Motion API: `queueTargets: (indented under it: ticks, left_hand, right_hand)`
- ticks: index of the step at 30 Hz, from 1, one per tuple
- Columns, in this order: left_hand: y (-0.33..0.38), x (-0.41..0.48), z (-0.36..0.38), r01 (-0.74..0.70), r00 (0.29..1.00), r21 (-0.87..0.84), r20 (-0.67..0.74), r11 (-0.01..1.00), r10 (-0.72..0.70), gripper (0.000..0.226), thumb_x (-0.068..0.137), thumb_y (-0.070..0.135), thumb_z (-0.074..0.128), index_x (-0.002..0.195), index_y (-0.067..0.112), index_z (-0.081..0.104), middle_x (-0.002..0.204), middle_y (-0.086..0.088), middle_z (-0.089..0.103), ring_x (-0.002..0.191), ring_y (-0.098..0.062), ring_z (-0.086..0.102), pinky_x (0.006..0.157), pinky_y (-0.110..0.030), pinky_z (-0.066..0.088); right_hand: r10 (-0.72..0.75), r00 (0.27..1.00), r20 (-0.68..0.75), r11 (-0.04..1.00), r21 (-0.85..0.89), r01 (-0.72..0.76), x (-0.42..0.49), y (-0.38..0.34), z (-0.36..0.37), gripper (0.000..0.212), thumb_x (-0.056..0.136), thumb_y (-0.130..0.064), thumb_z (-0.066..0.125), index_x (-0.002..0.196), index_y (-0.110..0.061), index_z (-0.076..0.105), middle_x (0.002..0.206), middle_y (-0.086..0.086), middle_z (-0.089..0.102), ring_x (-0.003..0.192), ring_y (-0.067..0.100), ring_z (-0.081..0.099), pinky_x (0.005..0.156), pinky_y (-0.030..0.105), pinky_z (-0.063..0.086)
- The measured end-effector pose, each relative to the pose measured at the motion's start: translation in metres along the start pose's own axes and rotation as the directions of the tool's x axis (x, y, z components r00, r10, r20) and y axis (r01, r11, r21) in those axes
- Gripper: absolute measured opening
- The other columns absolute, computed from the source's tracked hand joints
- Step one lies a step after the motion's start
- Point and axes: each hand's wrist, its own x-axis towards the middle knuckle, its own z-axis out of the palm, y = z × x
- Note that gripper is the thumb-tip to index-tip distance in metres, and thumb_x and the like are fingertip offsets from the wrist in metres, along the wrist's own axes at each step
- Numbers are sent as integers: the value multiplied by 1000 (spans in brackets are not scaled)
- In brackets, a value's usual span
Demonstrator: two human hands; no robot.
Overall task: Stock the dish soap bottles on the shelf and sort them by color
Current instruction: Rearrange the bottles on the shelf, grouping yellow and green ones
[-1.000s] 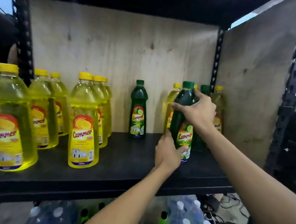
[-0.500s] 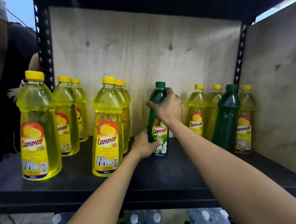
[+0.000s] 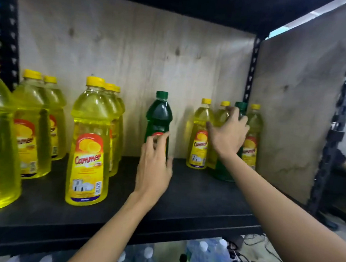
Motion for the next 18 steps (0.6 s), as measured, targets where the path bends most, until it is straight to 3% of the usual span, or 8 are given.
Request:
queueTargets:
  ticks: [2,5,8,12,15,18]
  left_hand:
    - [23,2,12,34,991,-168,135,985,-11,50,87,22,71,131,36,49,119,7,47,104,-12,55,85,-25,49]
    - [45,3,37,176,932,-270,355,947,-72,38,87,26,72,121,35,59,116,10,52,100,-10,60,91,-32,53]
    - [52,-3,55,228,888,-312,455,922,-66,32,86,26,73,115,36,64,118,11,57,95,-4,62,89,-32,56]
    - [50,-11,64,311,821,-329,566,892,-77,34,85,22,74,116,33,68,109,14,64,90,-1,65,85,-27,58]
    - [47,-11,61,368,799,-336,591,867,-110,36,86,19,73,120,29,67,109,12,66,90,-2,67,85,-21,55]
    - [46,-7,53,414,802,-352,578,840,-153,45,85,19,75,128,25,63,118,7,67,94,-4,67,87,-22,54]
  right_hand:
    - [146,989,-5,989,-37,-146,19,21,-11,89,72,-42,82,144,-18,35,141,20,41,129,43,40,103,49,37]
    - [261,958,122,965,-59,-255,40,35,-13,110,68,-49,85,151,-17,20,149,22,31,136,43,34,106,52,35]
    - [177,978,111,983,-65,-170,47,46,-8,106,66,-47,86,146,-17,24,141,23,40,127,45,46,99,54,43]
    - [83,993,79,996,-19,-82,52,59,-14,85,67,-36,88,135,-16,42,125,20,60,115,43,59,92,49,50]
    - [46,989,139,995,87,-58,56,63,-28,86,61,-37,91,135,-18,51,122,13,65,114,33,62,94,41,51]
    - [-13,962,274,981,188,-40,56,63,-45,92,57,-34,93,138,-22,52,110,2,64,99,20,65,91,33,54]
